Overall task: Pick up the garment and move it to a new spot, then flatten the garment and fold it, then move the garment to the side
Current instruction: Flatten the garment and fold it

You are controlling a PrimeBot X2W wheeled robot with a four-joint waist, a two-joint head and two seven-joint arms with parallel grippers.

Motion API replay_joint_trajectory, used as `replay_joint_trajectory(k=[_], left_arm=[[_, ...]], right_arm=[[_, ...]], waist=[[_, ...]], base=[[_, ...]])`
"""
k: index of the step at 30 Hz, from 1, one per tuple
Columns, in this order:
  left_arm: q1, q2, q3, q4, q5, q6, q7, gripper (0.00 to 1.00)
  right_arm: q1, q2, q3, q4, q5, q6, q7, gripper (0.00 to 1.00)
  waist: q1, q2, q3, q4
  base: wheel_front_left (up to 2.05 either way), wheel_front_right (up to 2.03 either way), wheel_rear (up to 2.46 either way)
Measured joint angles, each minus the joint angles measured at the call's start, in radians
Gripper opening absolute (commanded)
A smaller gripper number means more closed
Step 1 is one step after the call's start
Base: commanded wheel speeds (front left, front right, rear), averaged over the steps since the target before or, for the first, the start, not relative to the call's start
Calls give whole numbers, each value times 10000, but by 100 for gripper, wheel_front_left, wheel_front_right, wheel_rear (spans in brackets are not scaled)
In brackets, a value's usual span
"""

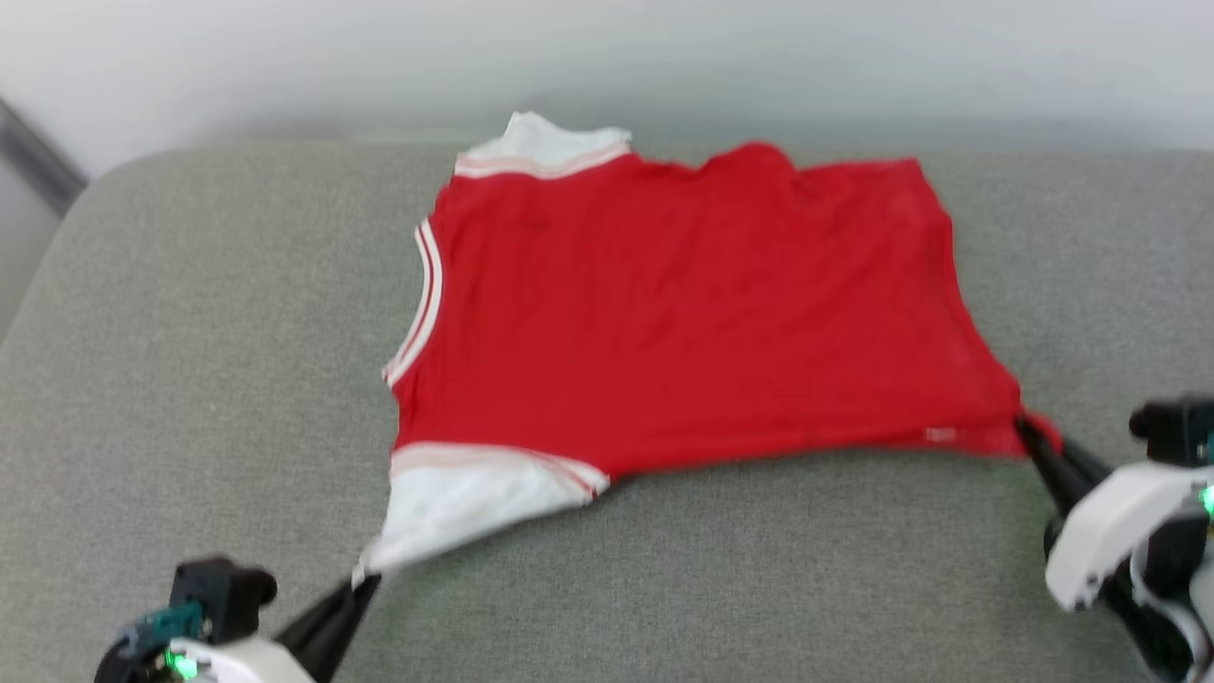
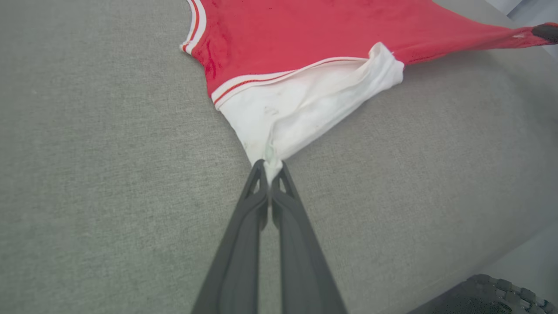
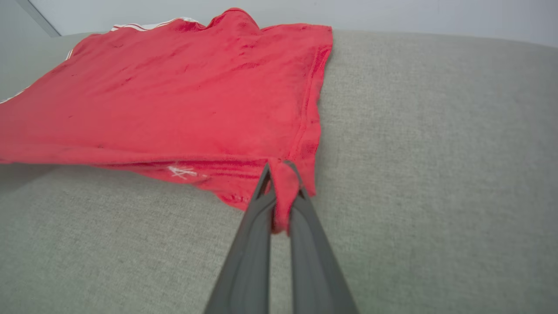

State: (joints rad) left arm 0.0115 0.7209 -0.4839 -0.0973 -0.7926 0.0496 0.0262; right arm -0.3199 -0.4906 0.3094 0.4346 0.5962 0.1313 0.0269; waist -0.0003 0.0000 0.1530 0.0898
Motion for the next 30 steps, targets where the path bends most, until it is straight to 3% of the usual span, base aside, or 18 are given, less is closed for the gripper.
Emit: replay_joint_trajectory(k=[7,16,22,30], left_arm=[[1654,414,33,-1275,-786,487,474,0],[2981,976,-171,-1931,-1549,562,1103,0],[3025,1246,-90,-2125,-1313,573,1072,0],[1758,1306,487,-2339,-932,468,702,0]], right_arm=[[2229,-228,-198,-1335,690,0,815,0],[4344,-453,-1037,-3160,1204,0,1969,0],[4690,-313,-1662,-3965,1057,-2,2324,0],[4114,-86,-2121,-4723,763,-2,2690,0]], waist=[[0,0,-534,-140],[1,1,-523,-301],[2,0,-349,-394],[3,1,35,-471]], base=[[0,0,0],[0,0,0],[0,0,0],[0,0,0]])
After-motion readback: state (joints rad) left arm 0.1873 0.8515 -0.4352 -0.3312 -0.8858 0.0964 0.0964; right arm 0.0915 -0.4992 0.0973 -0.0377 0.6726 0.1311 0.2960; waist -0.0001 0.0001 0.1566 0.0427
